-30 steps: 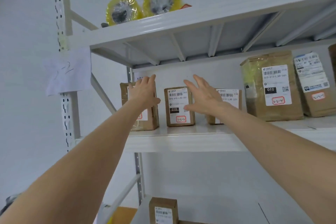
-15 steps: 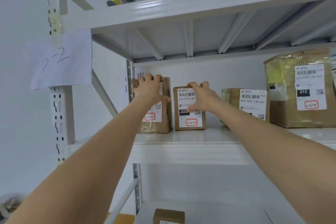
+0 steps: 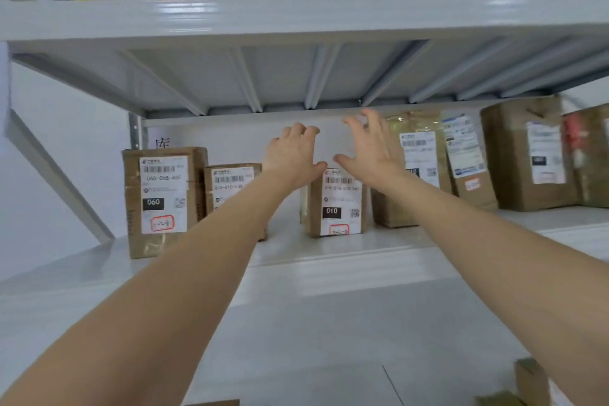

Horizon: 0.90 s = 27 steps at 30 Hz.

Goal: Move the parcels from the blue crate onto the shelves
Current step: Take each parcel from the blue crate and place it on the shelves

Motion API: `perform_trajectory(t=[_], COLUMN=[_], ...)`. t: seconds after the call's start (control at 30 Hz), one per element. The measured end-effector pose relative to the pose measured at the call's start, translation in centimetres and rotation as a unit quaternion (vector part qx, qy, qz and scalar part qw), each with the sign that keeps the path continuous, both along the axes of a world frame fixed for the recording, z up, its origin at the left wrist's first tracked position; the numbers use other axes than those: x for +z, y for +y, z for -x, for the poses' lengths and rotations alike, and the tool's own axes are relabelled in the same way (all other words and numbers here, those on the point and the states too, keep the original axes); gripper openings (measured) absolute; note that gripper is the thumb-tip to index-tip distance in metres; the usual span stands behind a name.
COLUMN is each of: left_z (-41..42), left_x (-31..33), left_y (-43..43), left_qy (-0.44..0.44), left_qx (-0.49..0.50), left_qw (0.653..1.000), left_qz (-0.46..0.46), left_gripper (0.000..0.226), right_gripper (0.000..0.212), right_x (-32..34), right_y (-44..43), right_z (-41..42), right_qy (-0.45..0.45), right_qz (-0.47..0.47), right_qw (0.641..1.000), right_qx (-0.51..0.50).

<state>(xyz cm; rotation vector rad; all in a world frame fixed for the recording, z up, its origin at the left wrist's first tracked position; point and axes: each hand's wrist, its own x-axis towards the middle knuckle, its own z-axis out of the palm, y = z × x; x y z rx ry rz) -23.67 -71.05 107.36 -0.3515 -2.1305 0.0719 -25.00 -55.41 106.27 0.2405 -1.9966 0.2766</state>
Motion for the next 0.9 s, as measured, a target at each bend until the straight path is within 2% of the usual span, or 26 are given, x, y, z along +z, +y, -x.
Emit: perform_trajectory(t=[0.13,0.2,0.37,0.5,0.7,0.9], left_z=[0.7,1.3,3.1,3.6,3.7,3.9], left_x=[-0.1,-0.4,-1.5,-2.0,-2.3,-2.3], left_y=[5.0,6.6,9.1,9.9,10.2,9.3], left_qy=[-0.053,-0.083,-0.101,-0.165,-0.181,-0.187], left_qx=[0.003,0.029,0.122,0.203,0.218,0.239], left_qw=[0.998,0.996,0.987,0.965,0.959,0.953], left_qz=[0.019,0.017,0.025,-0.001,-0.027,-0.010], left_gripper=[0.079,0.083,0.092,0.077,0.067,0.059], right_gripper=[0.087,0.094,0.107,0.112,0.106,0.099], right_x=[-0.4,-0.8,-0.6,2.0,3.6,3.6], right_y=[8.1,11.1,14.4,14.0,13.8,12.1], right_z=[0.2,1.0,2.8,3.6,5.7,5.5], right_qy=[-0.017,-0.039,-0.085,-0.081,-0.151,-0.135], right_qz=[0.120,0.141,0.088,0.052,0.079,0.083], right_qw=[0.991,0.987,0.992,0.995,0.984,0.985], right_qx=[-0.058,-0.063,-0.025,0.007,0.055,0.071])
